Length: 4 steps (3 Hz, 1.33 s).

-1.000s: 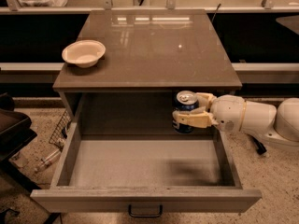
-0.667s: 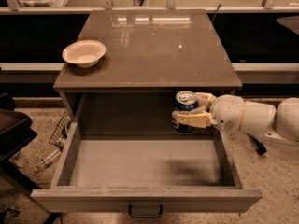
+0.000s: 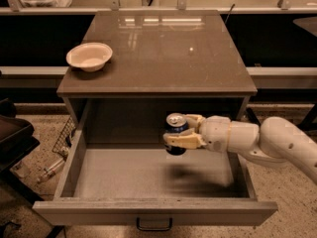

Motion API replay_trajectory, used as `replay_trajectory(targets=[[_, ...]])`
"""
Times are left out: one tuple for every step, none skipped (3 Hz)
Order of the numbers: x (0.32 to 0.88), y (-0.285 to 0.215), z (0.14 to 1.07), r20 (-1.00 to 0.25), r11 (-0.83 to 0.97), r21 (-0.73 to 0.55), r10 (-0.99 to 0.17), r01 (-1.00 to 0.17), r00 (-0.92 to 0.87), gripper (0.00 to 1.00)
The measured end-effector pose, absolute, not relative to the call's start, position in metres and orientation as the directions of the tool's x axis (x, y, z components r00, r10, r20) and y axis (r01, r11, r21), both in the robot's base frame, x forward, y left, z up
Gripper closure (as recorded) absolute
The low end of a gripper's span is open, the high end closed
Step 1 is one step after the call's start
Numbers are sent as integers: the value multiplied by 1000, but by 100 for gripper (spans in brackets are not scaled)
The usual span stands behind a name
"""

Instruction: Place pepsi can into top drawer

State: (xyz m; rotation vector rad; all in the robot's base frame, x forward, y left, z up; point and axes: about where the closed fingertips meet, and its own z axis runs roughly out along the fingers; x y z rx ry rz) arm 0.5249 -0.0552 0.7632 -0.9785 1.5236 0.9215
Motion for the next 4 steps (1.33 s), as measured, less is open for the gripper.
replay_trajectory(targets=[[534, -22, 736, -988, 333, 70, -109, -940, -112, 100], [544, 16, 719, -991, 307, 72, -85, -949, -102, 100], [548, 52, 708, -994, 296, 73, -59, -952, -95, 100], [552, 79, 704, -994, 302, 55, -73, -952, -80, 100]])
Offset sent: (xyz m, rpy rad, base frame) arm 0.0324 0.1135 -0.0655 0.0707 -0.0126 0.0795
